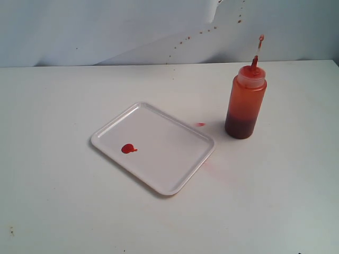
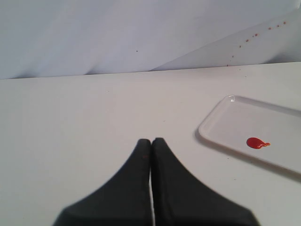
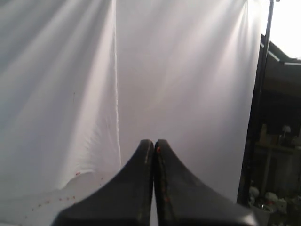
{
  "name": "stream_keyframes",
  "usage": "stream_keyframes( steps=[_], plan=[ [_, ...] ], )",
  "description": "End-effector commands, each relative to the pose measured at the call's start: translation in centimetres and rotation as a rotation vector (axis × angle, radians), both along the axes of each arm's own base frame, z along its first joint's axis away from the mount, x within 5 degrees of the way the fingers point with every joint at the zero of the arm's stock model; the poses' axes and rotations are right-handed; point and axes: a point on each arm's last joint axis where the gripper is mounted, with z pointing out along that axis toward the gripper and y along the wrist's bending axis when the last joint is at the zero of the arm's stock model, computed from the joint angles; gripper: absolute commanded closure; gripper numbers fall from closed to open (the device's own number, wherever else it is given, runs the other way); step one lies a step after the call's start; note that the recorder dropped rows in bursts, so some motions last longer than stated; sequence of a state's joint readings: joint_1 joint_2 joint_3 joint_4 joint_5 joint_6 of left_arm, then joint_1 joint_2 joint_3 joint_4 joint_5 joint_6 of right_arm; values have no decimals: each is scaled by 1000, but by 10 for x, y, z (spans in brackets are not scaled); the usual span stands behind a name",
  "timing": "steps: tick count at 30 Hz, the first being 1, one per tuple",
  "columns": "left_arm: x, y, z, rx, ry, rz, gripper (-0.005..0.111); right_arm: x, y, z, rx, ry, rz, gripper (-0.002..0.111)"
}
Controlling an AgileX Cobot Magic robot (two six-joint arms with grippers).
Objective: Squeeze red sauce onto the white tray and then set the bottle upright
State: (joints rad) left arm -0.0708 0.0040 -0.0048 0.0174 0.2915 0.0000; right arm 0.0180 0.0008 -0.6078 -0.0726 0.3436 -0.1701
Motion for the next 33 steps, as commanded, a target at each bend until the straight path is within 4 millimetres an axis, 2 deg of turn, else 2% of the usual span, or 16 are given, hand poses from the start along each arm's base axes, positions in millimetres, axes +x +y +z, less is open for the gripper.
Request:
stream_keyframes(
  steps=[1,23,29,33],
  plan=[
    [0,0,-1,-3,-4,-4,107,4,0,-10,13,106,-3,108],
    [0,0,-1,-3,-4,-4,107,6,2,-21,65,229,27,108],
    [0,0,-1,-3,-4,-4,107,9,2,-35,79,343,34,108],
    [0,0,-1,-3,-4,-4,107,25,4,-57,104,385,55,108]
  ],
)
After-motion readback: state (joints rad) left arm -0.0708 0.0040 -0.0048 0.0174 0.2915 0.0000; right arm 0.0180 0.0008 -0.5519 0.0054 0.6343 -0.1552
